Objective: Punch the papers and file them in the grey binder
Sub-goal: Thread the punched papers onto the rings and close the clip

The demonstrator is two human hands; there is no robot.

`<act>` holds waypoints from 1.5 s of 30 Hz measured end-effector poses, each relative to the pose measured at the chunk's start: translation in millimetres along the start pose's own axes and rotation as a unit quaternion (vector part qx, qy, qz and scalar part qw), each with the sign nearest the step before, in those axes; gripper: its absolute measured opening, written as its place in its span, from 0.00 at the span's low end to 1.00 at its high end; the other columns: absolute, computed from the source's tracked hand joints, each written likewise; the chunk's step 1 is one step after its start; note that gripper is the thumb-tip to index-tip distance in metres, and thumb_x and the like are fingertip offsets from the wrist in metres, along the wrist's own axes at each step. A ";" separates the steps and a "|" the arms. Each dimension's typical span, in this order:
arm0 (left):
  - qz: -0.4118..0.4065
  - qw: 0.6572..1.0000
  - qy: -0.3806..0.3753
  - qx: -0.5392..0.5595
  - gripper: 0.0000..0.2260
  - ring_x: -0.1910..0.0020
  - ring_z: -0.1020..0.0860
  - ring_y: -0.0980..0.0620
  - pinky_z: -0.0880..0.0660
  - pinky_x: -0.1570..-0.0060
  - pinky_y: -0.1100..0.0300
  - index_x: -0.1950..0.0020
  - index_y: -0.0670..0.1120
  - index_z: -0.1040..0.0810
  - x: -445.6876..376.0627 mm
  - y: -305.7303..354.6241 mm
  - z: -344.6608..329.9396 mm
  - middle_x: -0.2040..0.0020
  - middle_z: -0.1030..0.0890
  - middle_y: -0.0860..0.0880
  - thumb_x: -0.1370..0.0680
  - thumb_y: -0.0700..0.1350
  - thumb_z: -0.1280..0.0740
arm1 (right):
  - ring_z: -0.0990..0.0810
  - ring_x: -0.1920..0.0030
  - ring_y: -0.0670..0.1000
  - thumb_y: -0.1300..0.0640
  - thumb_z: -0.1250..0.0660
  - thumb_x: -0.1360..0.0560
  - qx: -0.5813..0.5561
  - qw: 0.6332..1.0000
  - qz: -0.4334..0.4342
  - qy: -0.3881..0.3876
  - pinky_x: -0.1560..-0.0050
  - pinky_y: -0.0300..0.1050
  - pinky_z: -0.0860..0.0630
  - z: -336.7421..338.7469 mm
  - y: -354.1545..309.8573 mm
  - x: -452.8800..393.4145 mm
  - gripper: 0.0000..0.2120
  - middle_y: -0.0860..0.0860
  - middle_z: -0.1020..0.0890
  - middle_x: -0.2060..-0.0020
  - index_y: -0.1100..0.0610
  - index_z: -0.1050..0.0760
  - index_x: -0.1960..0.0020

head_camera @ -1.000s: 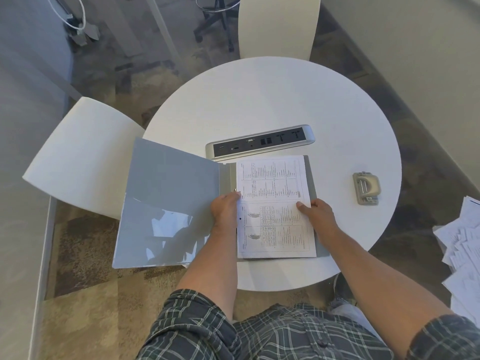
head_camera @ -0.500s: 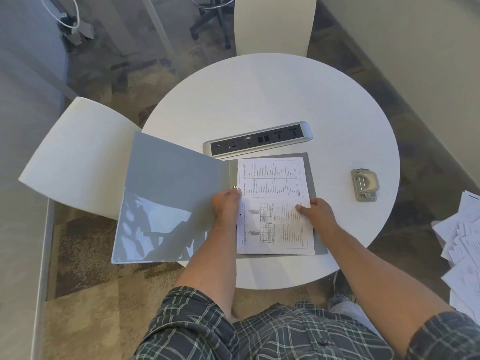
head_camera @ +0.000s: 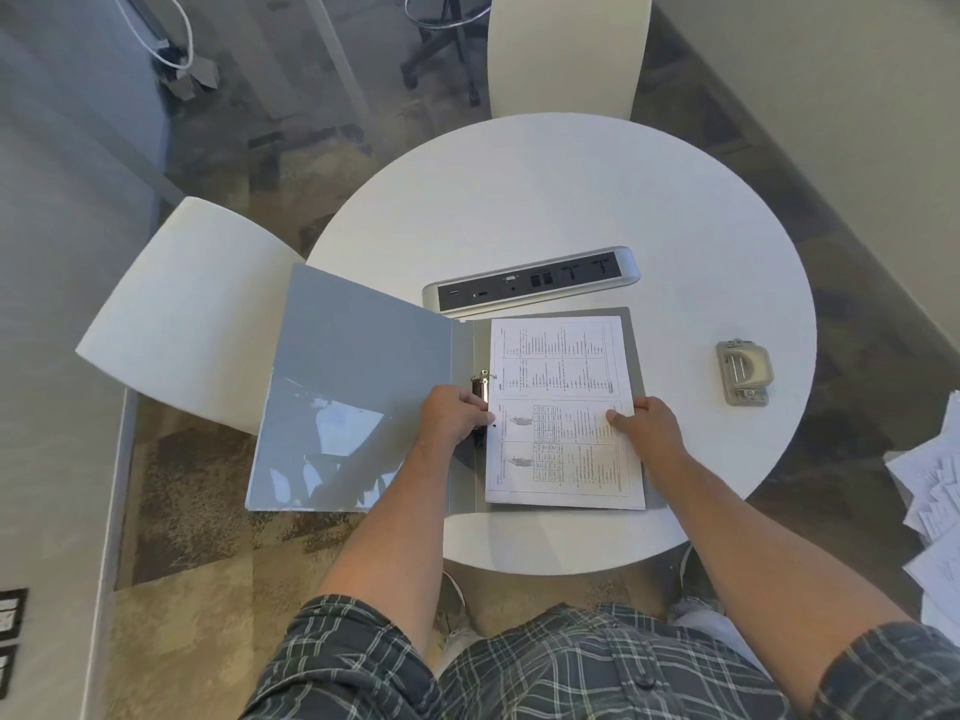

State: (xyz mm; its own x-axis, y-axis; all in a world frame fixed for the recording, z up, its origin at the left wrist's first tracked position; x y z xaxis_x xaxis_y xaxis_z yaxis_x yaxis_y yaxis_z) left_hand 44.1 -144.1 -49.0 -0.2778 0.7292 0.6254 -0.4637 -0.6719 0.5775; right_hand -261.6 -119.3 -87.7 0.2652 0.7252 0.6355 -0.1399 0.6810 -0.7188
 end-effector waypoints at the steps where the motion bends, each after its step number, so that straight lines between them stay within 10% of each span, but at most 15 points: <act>1: 0.001 1.000 -0.002 0.001 0.09 0.51 0.16 0.47 0.18 0.47 0.51 0.54 0.42 0.14 0.8 -1.8 0.6 0.52 0.14 0.45 0.31 0.39 0.20 | 0.16 0.49 0.57 0.58 0.27 0.23 -0.019 1.000 -0.009 -0.001 0.48 0.54 0.19 0.7 2.3 -0.6 0.16 0.54 0.16 0.45 0.59 0.25 0.38; 20: 0.010 0.994 -0.041 -0.103 0.06 0.61 0.21 0.47 0.28 0.64 0.58 0.61 0.39 0.21 4.9 8.9 -3.8 0.58 0.18 0.43 0.27 0.39 0.26 | 0.17 0.57 0.49 0.63 0.25 0.25 -0.063 0.997 0.001 -0.037 0.64 0.42 0.24 4.6 -2.1 10.5 0.23 0.54 0.18 0.44 0.60 0.29 0.33; 45: 0.011 0.997 -0.030 -0.070 0.10 0.54 0.17 0.46 0.18 0.51 0.52 0.52 0.37 0.16 9.3 1.9 -8.4 0.54 0.15 0.44 0.29 0.40 0.21 | 0.16 0.53 0.52 0.60 0.26 0.24 0.008 0.999 0.032 -0.019 0.55 0.49 0.19 9.2 1.8 10.2 0.24 0.52 0.18 0.42 0.55 0.33 0.33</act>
State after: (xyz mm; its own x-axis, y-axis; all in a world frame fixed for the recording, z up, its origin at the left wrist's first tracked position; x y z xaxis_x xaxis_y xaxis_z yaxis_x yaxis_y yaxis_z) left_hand 33.6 -137.5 -46.5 -0.2412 0.7025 0.6696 -0.5725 -0.6601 0.4863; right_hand -268.0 -109.7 -80.0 0.2179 0.7708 0.5987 -0.1700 0.6340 -0.7544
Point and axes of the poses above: each hand's wrist, its own x-axis away from the middle knuckle, its own z-axis out of the back of the hand, y = z × x, the point moved 6 cm from there along -x, towards the middle knuckle
